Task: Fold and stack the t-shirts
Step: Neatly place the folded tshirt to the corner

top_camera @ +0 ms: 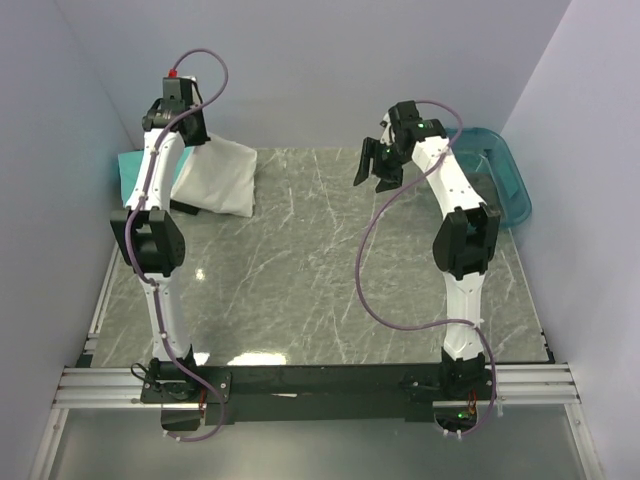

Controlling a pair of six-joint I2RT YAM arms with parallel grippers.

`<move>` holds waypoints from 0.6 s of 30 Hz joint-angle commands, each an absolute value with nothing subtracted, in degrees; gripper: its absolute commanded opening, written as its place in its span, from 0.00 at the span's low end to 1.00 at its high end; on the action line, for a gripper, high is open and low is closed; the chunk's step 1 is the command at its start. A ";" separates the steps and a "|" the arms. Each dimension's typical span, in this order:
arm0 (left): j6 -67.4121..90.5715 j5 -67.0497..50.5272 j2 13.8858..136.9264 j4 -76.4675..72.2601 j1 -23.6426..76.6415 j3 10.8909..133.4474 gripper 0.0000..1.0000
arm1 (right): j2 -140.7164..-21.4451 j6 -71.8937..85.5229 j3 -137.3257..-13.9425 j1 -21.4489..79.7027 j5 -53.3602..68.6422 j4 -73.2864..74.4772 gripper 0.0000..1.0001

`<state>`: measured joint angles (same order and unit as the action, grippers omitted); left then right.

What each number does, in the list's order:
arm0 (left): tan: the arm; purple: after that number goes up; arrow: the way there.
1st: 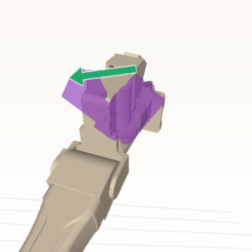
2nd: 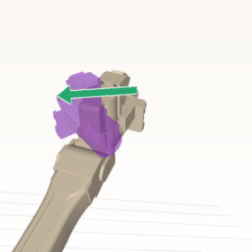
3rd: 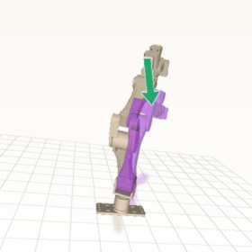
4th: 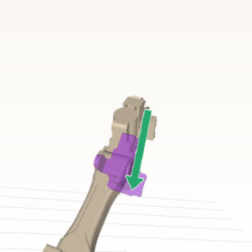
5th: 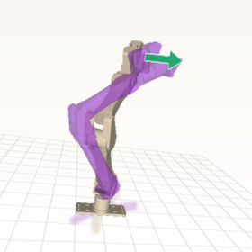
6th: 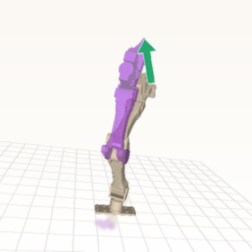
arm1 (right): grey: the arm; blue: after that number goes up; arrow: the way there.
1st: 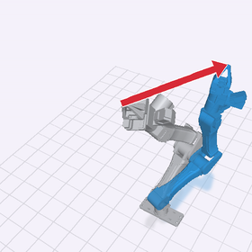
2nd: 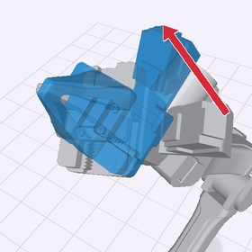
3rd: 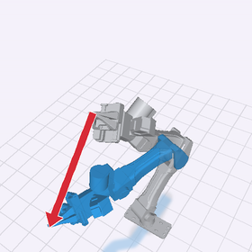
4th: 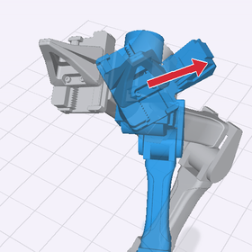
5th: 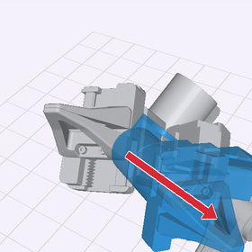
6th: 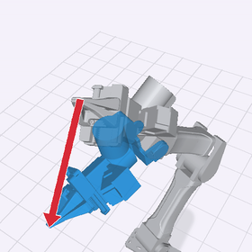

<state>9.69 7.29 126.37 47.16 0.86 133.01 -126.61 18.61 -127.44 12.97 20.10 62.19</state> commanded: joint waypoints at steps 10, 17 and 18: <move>12.21 -1.58 126.13 35.70 -5.71 138.60 0.00 | -126.03 20.30 -127.44 10.99 20.04 61.61 0.73; 14.67 -6.41 125.33 33.49 -8.69 139.75 0.00 | -126.12 21.35 -126.48 11.07 19.86 61.17 0.73; 14.94 -6.94 125.07 33.23 -8.96 139.66 0.00 | -126.21 21.44 -126.47 11.07 19.86 61.08 0.73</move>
<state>12.95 -3.01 127.28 39.40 -8.14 136.05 -126.74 20.58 -126.56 11.20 20.16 62.13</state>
